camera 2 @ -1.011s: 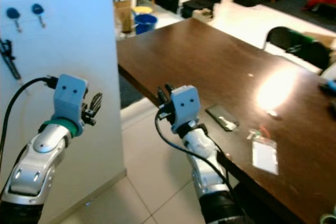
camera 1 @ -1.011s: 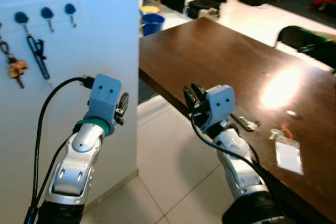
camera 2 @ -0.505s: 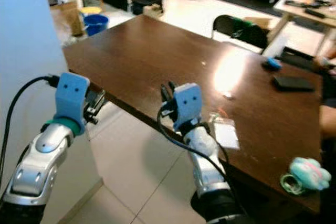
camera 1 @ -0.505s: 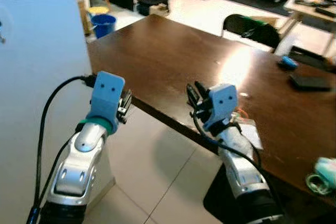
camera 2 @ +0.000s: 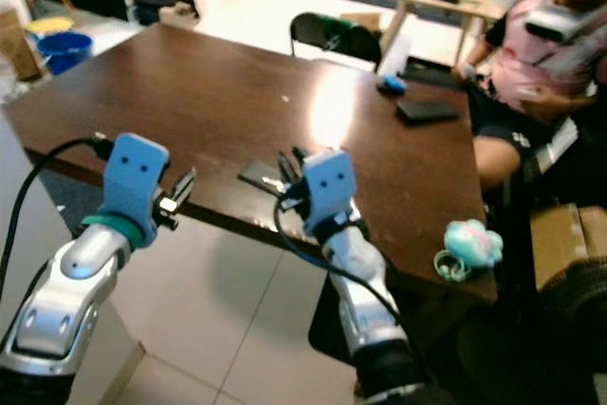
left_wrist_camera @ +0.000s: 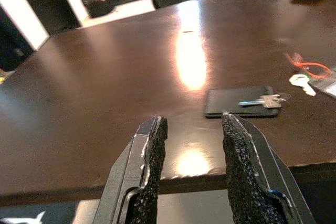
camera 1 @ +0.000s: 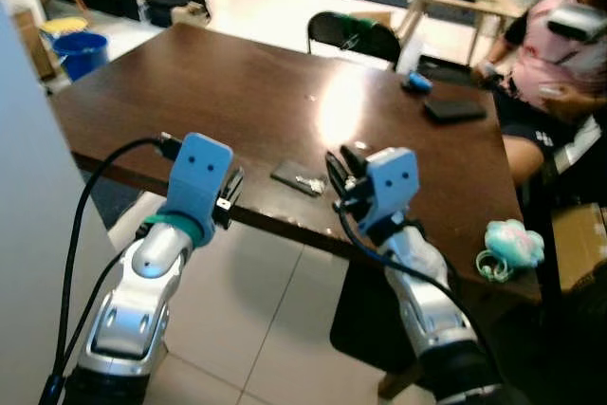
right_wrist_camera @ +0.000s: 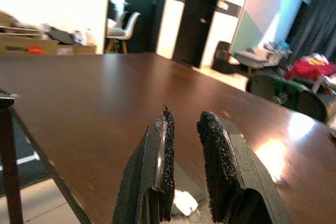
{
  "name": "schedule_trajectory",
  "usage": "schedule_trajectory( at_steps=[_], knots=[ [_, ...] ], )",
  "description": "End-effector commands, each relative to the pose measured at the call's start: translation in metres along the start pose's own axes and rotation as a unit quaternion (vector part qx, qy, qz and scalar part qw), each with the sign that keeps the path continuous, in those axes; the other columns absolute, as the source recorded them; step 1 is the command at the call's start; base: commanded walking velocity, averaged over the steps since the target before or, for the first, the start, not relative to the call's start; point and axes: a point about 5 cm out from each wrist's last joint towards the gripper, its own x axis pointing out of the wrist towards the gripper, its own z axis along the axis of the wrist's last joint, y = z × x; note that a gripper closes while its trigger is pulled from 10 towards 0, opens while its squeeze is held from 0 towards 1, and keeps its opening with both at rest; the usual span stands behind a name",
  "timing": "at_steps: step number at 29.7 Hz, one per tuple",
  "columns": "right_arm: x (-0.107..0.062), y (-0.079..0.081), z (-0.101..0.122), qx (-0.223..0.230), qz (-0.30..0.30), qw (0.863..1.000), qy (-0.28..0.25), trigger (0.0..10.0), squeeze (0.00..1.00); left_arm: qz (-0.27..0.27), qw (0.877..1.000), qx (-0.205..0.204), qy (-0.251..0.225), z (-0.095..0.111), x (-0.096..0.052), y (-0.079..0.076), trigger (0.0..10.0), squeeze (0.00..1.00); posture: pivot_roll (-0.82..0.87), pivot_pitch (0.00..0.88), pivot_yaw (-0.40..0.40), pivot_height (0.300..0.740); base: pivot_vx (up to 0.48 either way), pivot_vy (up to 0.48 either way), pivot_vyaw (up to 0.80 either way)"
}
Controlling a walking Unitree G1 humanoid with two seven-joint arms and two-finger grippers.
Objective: Hang keys on a hook
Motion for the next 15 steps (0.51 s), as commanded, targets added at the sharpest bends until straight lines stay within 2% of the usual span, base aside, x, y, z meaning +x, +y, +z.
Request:
schedule_trajectory(
  at_steps=[1,12,15],
  knots=[
    [-0.0027,-0.0037,-0.0023,-0.002,-0.005,1.000,0.003,10.0,0.00,-0.009,1.000,0.000,0.005,-0.0027,-0.0007,-0.0043,10.0,0.00,0.10,0.054,0.036,0.740,0.000,0.000,-0.80],
    [-0.0030,-0.0028,-0.0036,-0.009,0.001,1.000,0.007,10.0,0.00,-0.005,1.000,0.015,0.005,-0.0047,-0.0012,-0.0027,10.0,0.00,0.10,0.056,0.039,0.740,0.000,0.000,-0.80],
    [-0.0028,-0.0012,-0.0029,-0.030,0.013,0.999,0.002,10.0,0.00,0.011,1.000,0.019,0.012,-0.0084,-0.0007,0.0002,10.0,0.00,0.10,0.060,0.043,0.740,0.365,0.000,-0.27]
  ],
)
